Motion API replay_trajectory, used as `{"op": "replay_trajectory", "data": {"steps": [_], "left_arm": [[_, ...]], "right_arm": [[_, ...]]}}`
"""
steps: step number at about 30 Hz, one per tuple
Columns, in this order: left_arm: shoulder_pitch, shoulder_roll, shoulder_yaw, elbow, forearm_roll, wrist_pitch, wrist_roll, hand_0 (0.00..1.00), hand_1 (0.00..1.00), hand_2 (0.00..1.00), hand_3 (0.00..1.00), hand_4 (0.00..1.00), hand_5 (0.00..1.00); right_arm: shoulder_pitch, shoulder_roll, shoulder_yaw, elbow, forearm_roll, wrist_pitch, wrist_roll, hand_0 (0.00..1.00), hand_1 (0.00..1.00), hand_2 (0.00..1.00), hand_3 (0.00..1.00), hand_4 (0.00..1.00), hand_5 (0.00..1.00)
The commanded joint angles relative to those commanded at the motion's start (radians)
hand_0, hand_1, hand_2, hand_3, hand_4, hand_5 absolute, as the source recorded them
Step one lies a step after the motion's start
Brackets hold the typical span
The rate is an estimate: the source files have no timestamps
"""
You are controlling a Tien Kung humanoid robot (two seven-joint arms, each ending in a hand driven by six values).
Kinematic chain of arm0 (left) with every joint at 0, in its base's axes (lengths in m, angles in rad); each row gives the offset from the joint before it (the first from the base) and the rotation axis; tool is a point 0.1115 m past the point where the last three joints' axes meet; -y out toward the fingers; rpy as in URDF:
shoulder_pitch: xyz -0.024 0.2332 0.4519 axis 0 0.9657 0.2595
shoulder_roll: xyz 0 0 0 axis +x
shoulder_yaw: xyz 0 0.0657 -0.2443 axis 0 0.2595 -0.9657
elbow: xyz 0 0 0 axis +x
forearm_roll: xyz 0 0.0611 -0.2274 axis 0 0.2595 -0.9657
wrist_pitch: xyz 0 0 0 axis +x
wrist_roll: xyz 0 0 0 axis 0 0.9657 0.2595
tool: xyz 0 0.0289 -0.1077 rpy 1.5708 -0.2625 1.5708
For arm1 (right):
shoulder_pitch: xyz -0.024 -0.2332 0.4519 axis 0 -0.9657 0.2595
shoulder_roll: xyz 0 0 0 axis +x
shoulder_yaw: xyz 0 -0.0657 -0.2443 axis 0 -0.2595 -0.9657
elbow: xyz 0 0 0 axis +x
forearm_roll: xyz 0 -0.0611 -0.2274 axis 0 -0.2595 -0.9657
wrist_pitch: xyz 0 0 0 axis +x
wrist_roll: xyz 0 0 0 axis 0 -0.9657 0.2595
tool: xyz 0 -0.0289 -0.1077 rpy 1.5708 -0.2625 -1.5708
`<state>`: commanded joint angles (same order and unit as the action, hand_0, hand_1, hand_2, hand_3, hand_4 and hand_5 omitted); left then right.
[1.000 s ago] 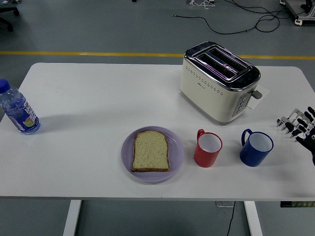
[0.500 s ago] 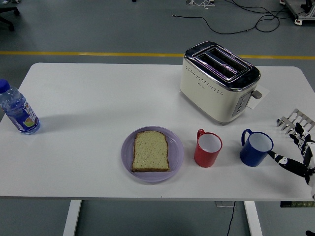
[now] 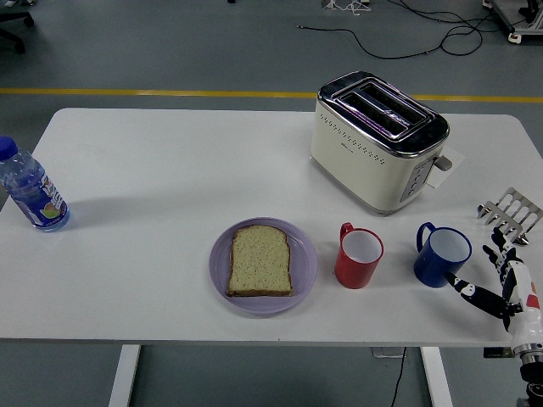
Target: Pick up the cup,pour liquid into bread,place the cup on the desk
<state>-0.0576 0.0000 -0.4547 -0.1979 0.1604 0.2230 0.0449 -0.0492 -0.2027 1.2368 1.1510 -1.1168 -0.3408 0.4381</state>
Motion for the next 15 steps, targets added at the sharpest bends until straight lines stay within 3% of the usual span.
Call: {"op": "replay_trajectory", "data": {"steps": [8,15], "left_arm": [[-0.003,0.000,-0.004,0.000,-0.004,-0.001,-0.003,0.634,0.646,0.658,0.510,0.237,0.846],[-0.003,0.000,0.003,0.002,-0.010,-0.003,-0.002,0.633,0.646,0.658,0.510,0.235,0.845]], "right_arm": [[0.011,-0.002,-0.044,0.000,0.026,0.001,0.004,0.954,0.891,0.987,0.998,0.998,0.077],[0.056,0.015,-0.084,-0.045,0.049,-0.022,-0.019,0.950,0.874,0.968,0.998,0.998,0.089]]}}
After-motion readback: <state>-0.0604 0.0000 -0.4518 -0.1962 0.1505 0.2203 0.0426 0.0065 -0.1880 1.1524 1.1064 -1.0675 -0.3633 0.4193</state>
